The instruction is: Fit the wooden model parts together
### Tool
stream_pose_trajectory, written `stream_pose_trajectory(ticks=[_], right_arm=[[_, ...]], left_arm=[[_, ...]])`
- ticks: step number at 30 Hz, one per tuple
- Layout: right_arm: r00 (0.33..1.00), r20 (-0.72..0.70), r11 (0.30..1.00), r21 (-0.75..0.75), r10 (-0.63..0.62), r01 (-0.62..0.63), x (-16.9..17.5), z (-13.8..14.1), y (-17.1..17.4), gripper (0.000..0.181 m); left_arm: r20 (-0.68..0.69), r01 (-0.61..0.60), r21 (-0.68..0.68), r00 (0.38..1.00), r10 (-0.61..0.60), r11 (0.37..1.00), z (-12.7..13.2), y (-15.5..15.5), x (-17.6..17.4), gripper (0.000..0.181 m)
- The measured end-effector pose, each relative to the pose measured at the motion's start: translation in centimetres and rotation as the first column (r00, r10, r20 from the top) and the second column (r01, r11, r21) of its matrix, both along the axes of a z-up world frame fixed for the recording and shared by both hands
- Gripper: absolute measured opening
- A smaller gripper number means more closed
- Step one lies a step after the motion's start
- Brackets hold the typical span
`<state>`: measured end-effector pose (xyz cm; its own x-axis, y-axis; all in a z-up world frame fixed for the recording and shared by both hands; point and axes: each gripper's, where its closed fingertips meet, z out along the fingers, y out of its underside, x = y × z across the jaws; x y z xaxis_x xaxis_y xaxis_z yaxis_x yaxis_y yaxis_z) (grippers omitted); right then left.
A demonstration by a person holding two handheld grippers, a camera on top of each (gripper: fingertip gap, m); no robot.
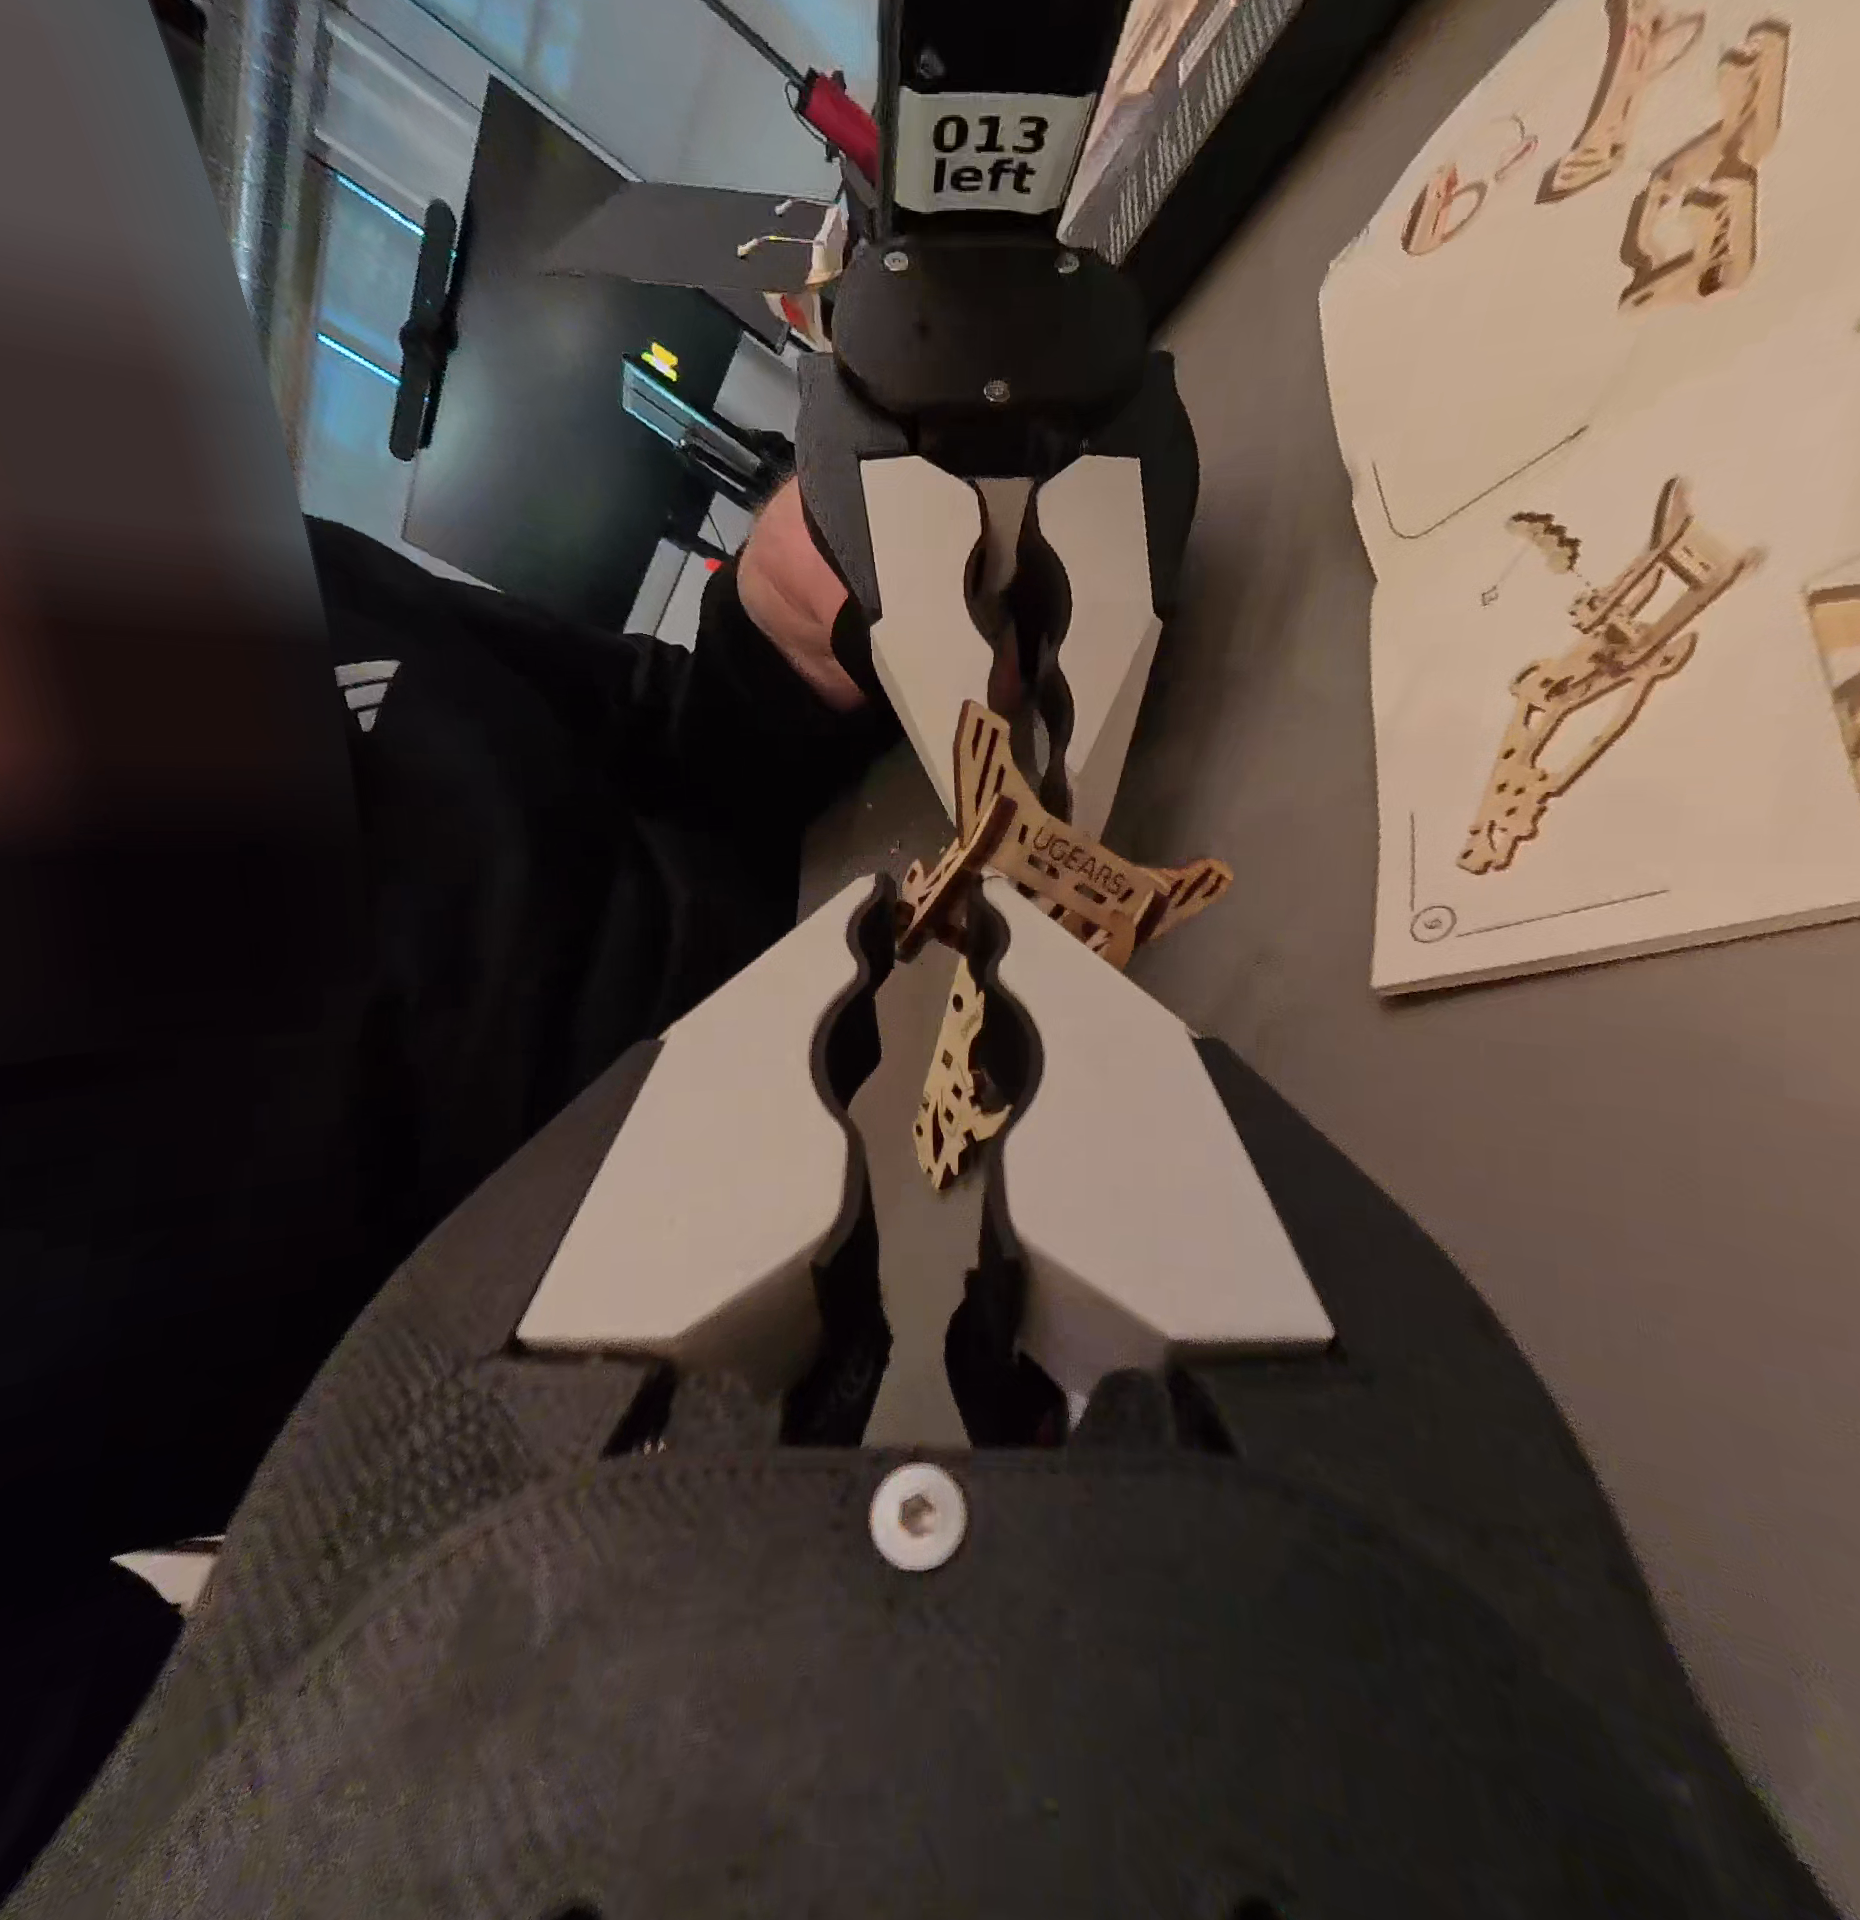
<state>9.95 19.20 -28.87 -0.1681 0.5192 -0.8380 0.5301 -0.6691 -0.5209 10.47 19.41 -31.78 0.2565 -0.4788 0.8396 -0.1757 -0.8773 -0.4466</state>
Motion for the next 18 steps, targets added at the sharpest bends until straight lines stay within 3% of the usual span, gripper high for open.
stream_pose_trajectory(ticks=[6, 11, 15, 18], right_arm=[[0.995, 0.086, 0.998, -0.042, 0.059, -0.056, -0.1, -1.2, -0.7, 0.010], [0.999, 0.029, 0.997, -0.076, 0.021, -0.019, -0.2, -0.3, -0.6, 0.010], [1.000, 0.010, 0.993, -0.115, -0.013, 0.014, -0.2, 0.1, -0.6, 0.010], [1.000, -0.013, 0.989, -0.148, -0.028, 0.026, 0.0, 0.6, -0.6, 0.010]], left_arm=[[-0.077, 0.035, 0.032, 0.997, -0.032, 0.999, -0.8, 0.4, -0.4, 0.016], [-0.158, 0.018, 0.112, 0.987, -0.001, 0.994, -1.1, 0.7, -1.5, 0.033], [-0.235, -0.001, 0.250, 0.970, 0.062, 0.968, -0.3, 1.1, -2.3, 0.038], [-0.197, -0.015, 0.396, 0.975, 0.101, 0.918, 2.1, 0.9, -1.7, 0.035]])
